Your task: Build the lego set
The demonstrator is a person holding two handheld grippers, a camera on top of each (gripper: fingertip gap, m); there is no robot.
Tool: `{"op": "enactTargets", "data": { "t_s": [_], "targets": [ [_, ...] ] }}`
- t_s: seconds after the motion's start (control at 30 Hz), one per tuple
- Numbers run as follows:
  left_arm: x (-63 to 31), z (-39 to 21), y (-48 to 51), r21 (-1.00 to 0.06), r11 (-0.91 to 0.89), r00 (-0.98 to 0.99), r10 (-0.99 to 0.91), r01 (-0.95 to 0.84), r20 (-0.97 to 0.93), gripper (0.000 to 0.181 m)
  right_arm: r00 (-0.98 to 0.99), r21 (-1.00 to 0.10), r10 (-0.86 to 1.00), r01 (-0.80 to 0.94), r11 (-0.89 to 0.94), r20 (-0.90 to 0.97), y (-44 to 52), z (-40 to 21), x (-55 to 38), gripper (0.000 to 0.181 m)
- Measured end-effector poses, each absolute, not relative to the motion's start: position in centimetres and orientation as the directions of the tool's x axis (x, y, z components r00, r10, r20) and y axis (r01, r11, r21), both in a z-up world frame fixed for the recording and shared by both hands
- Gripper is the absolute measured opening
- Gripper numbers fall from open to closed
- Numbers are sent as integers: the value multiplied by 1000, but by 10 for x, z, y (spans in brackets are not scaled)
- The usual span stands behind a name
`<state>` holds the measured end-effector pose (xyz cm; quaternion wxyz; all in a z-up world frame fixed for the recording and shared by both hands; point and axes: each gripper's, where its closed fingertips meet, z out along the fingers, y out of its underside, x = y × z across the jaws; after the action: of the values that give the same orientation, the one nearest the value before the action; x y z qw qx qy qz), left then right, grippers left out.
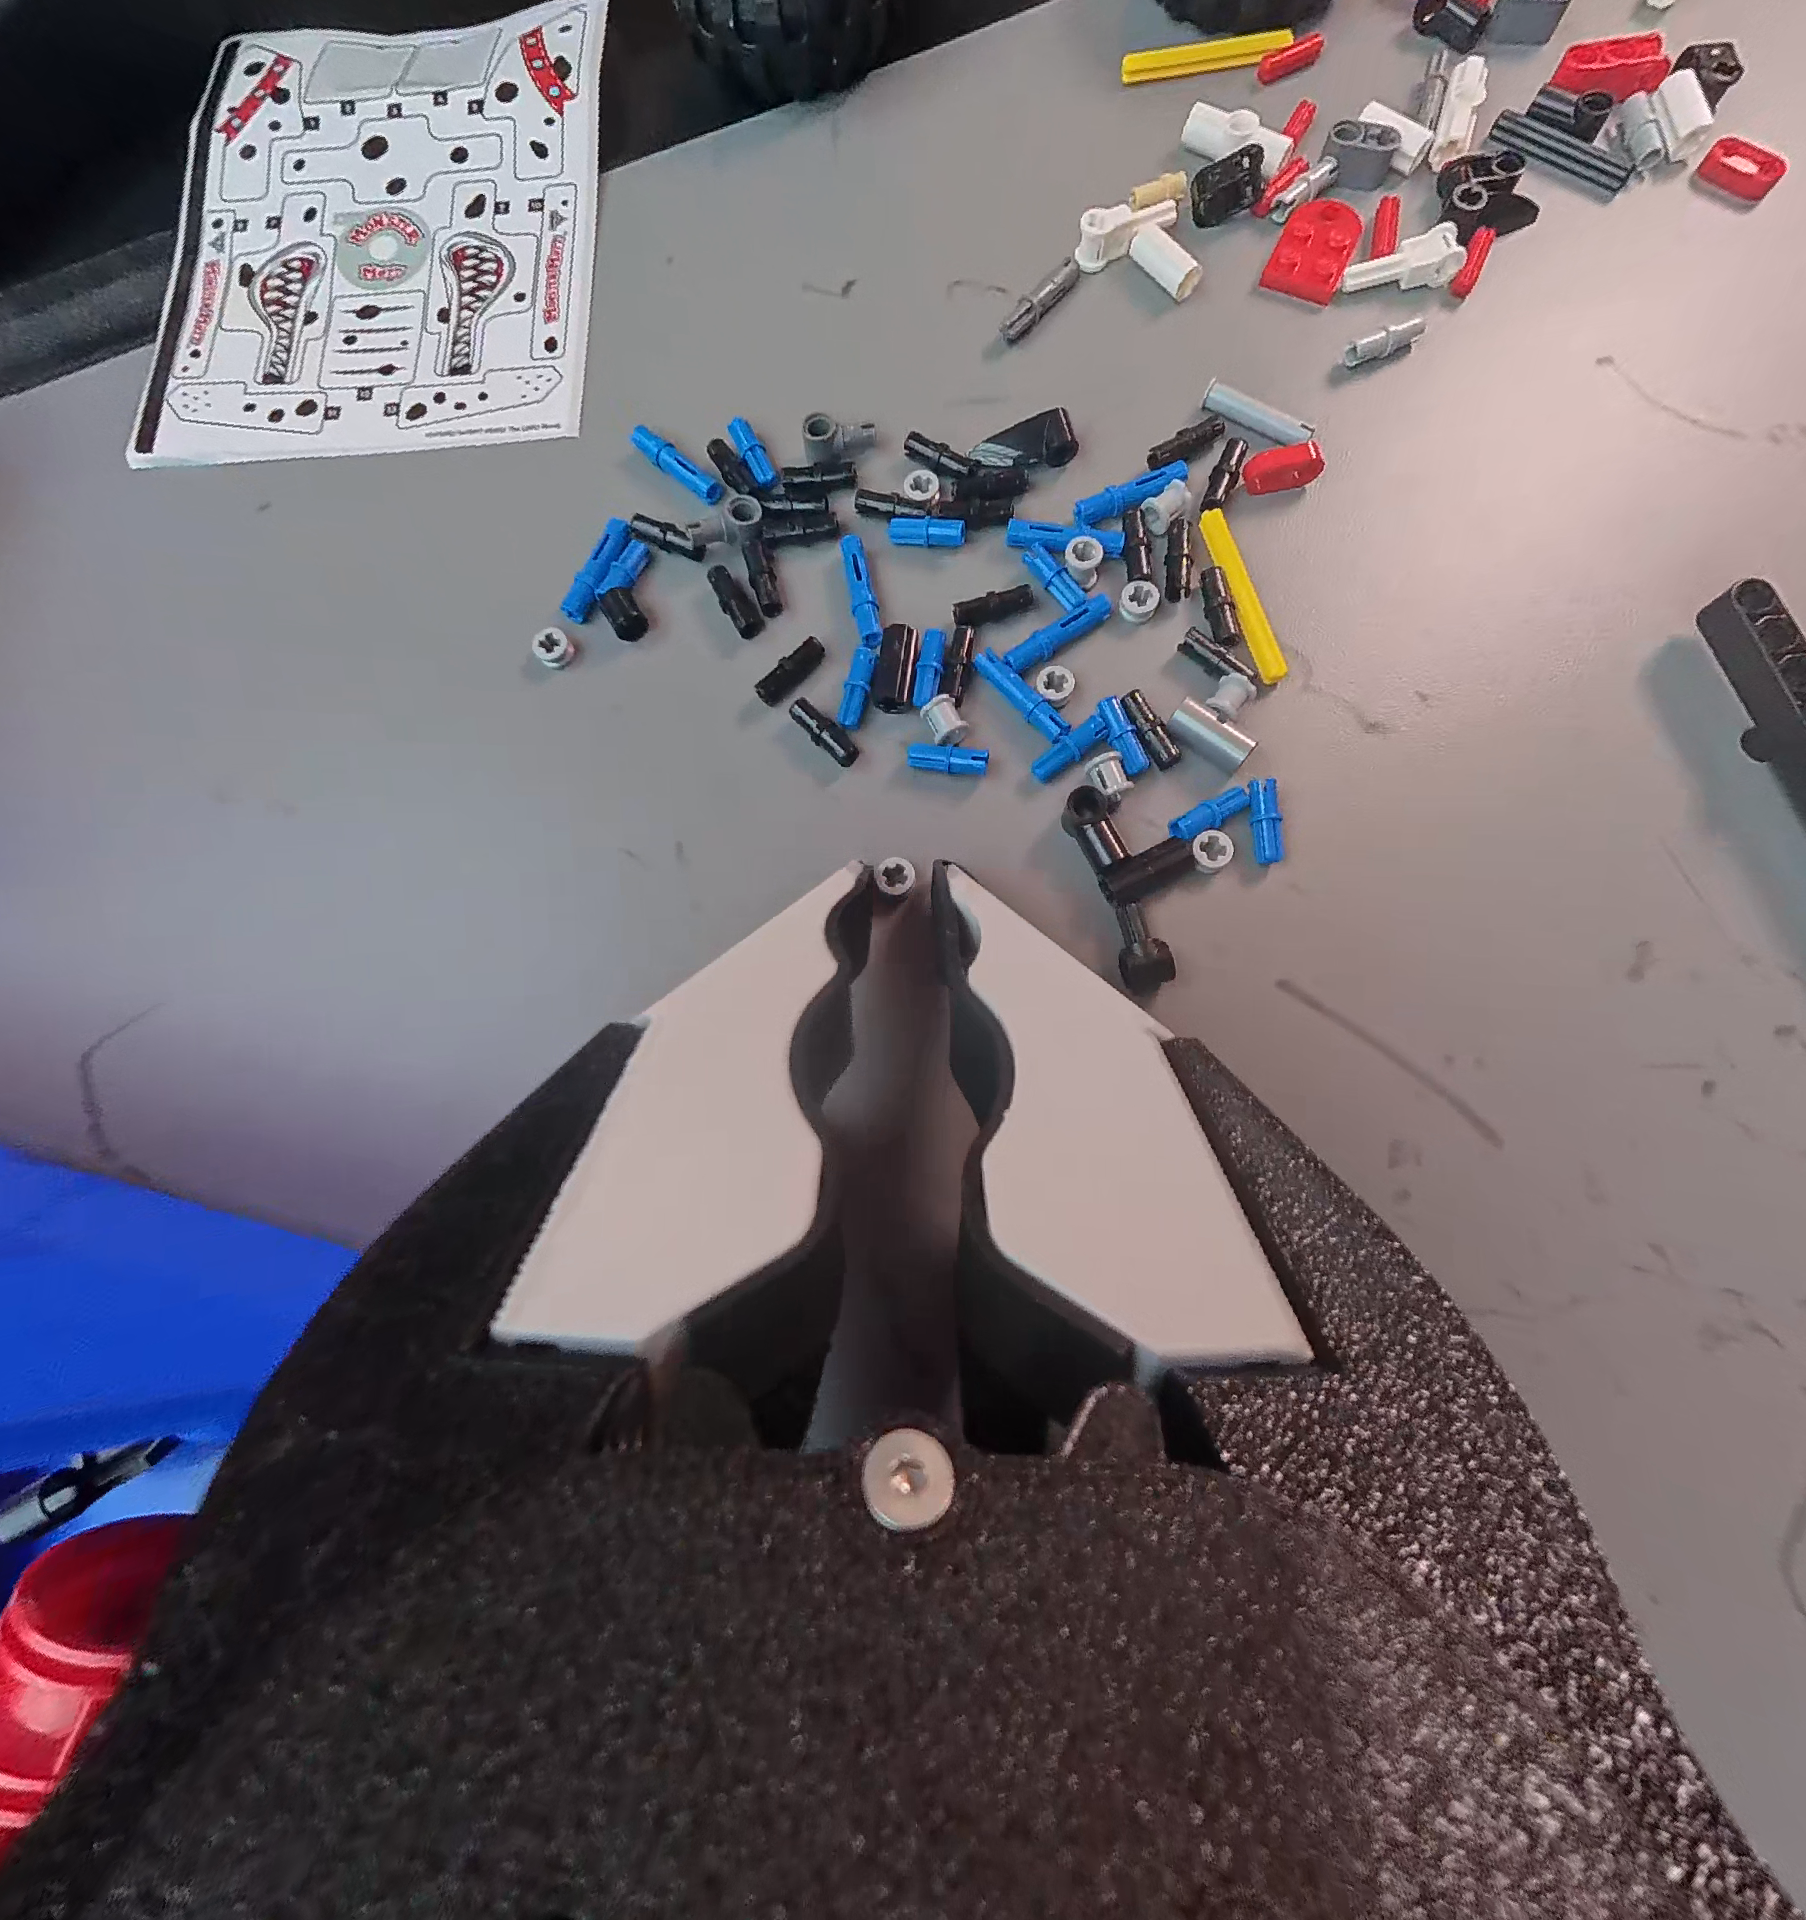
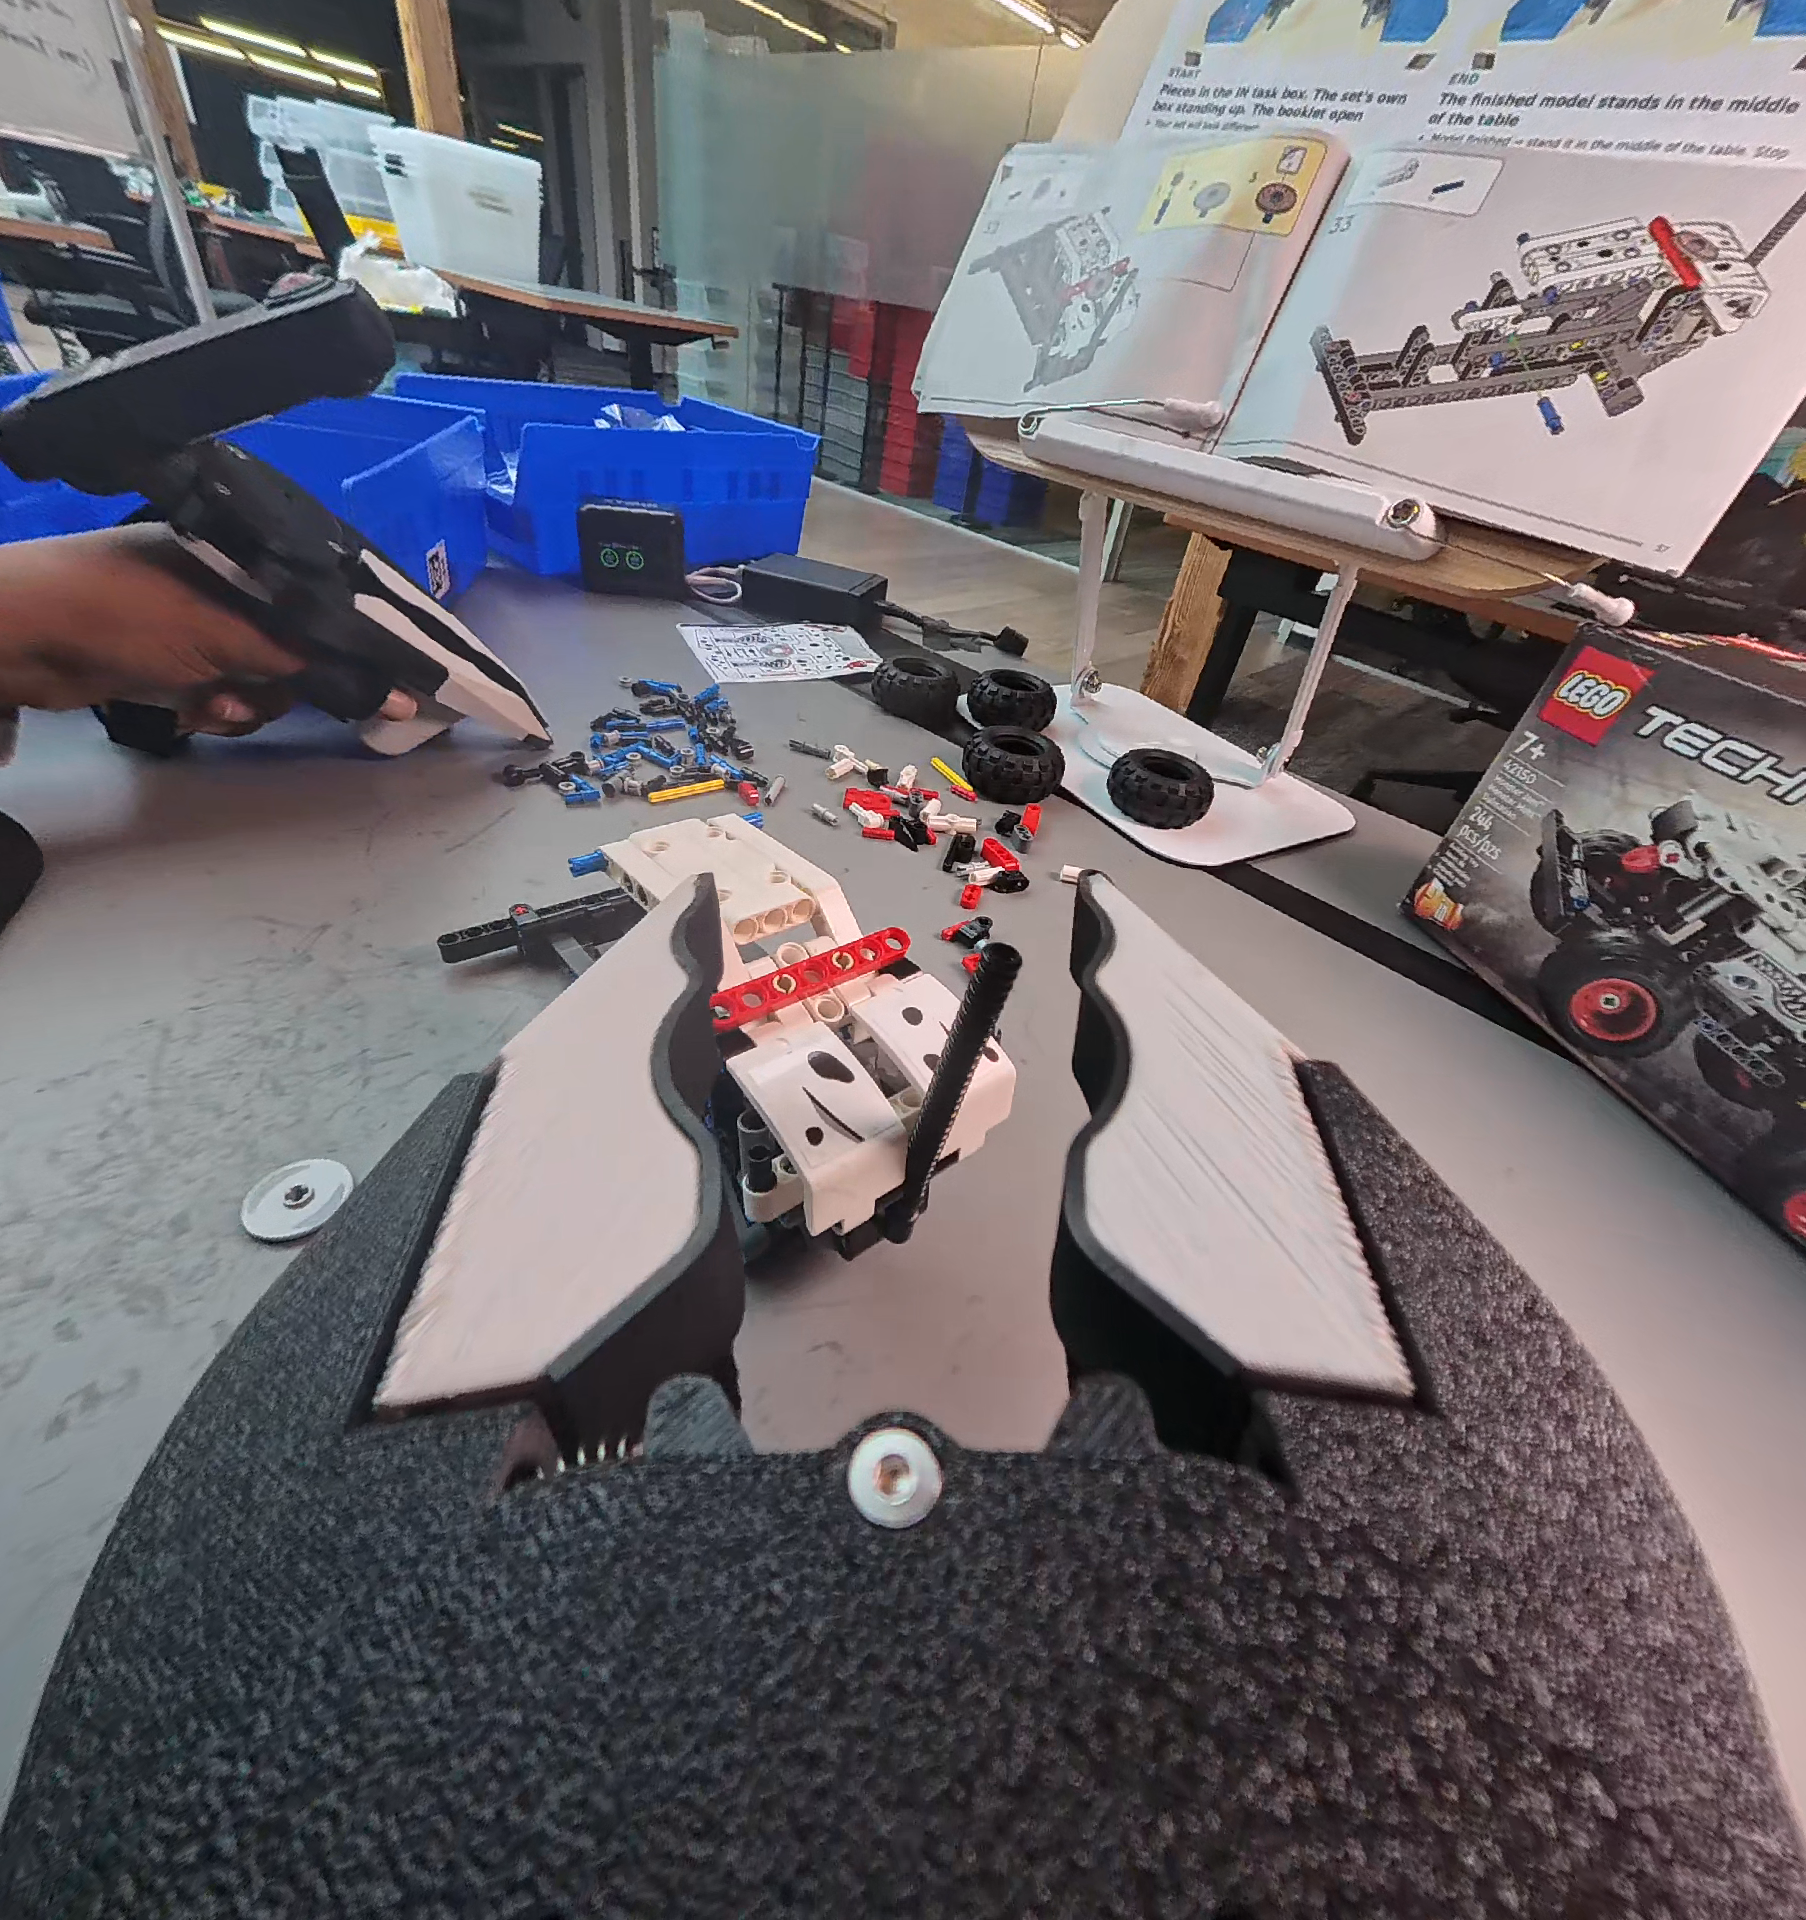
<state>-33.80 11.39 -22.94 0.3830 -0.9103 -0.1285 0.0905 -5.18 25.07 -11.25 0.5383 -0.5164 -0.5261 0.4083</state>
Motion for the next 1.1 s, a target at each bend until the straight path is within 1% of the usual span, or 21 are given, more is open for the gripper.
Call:
{"op": "enactTargets", "data": {
  "t_s": [0.1, 0.37, 0.43, 0.5, 0.53, 0.6, 0.63, 0.7, 0.77, 0.87, 1.07, 1.1],
  "targets": [
    [-336, -230, 115, -719, -677, 955, 290, 157, -65, 7, 118, -984, 981, 110, 141, 153, 252, -114, -52, 65],
    [-338, -228, 113, -722, -677, 956, 284, 141, -80, 6, 128, -980, 977, 121, 157, 172, 253, -116, -52, 61],
    [-333, -218, 114, -750, -654, 962, 254, 98, -96, 6, 138, -981, 975, 114, 157, 172, 255, -115, -51, 59],
    [-301, -189, 125, -819, -574, 987, 124, -11, -100, 6, 155, -983, 974, 100, 153, 167, 258, -113, -50, 58],
    [-272, -173, 131, -851, -520, 996, 9, -74, -92, 6, 164, -984, 973, 92, 149, 163, 259, -112, -50, 57],
    [-186, -159, 133, -875, -424, 935, -345, -232, -81, 6, 175, -987, 973, 82, 138, 150, 262, -111, -49, 56],
    [-151, -164, 129, -862, -390, 870, -480, -324, -110, 6, 179, -988, 973, 81, 131, 144, 264, -111, -49, 56],
    [-108, -189, 120, -791, -407, 772, -624, -457, -125, 6, 181, -989, 974, 85, 125, 138, 265, -113, -49, 55],
    [-89, -210, 116, -739, -437, 726, -680, -512, -100, 7, 177, -988, 974, 86, 126, 140, 264, -113, -49, 55],
    [-87, -226, 116, -692, -470, 718, -689, -547, -99, 7, 165, -987, 975, 89, 135, 148, 261, -112, -49, 54],
    [-86, -230, 116, -698, -482, 724, -685, -530, -77, 7, 152, -986, 977, 88, 140, 152, 258, -111, -49, 51],
    [-86, -230, 115, -706, -479, 723, -688, -522, -69, 10, 151, -986, 977, 89, 142, 154, 258, -111, -49, 50]
  ]
}}
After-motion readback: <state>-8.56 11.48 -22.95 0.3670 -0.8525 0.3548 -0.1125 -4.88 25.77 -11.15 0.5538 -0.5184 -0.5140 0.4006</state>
